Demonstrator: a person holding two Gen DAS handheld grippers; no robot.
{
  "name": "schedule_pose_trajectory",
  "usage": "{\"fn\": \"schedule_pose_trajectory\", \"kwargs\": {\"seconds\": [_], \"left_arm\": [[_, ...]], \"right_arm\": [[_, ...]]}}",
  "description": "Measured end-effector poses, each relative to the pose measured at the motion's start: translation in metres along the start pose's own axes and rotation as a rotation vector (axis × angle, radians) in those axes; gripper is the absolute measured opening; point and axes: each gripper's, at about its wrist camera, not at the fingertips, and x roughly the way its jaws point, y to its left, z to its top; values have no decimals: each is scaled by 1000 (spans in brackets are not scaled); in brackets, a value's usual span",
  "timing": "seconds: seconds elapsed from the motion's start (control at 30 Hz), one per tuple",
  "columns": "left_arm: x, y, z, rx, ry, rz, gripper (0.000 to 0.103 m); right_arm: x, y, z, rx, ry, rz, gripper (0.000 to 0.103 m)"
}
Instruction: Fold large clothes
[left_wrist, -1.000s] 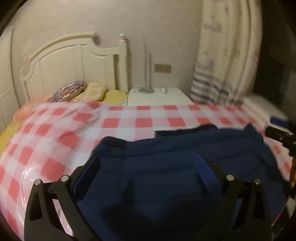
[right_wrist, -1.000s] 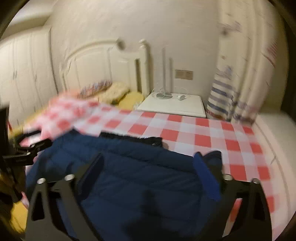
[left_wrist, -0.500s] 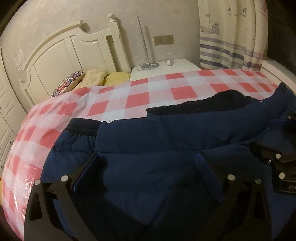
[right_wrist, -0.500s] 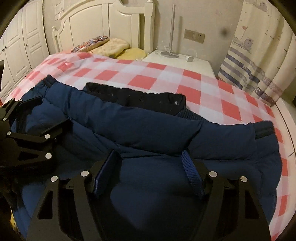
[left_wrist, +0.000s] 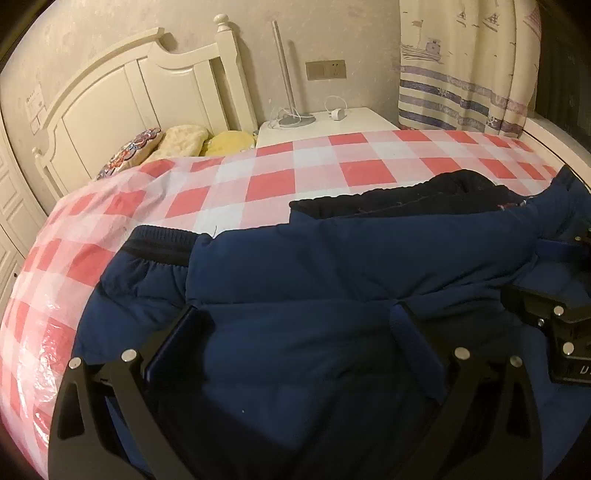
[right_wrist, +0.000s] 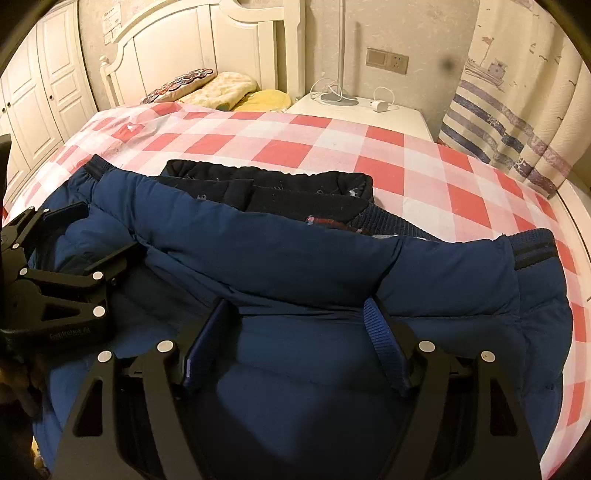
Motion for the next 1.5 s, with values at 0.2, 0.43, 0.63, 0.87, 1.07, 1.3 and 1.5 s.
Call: {"fn": "schedule_pose_trajectory", "kwargs": {"seconds": [0.2, 0.43, 0.63, 0.87, 1.07, 1.3, 1.5], "left_arm": [[1, 1, 1, -3, 14, -11, 101], [-26, 25, 21, -107, -96, -13, 101], [24, 24, 21, -94, 57, 41, 101], [26, 27, 17, -105, 48, 29, 101], [28, 34, 17, -140, 62, 7, 101], [28, 34, 17, -140, 57, 4, 101], [28, 34, 17, -141, 57, 3, 101]], "right_arm": [[-2, 1, 2, 0, 23, -11, 76], [0, -2, 2, 16, 27, 12, 81], [-9, -1, 6, 34, 33, 17, 77], [-7, 17, 36, 15, -13, 22, 67], [26, 14, 42, 32, 44, -3, 69], [20, 8, 38, 62, 45, 67, 72], [-32, -33, 53, 155, -85, -10, 76]]}}
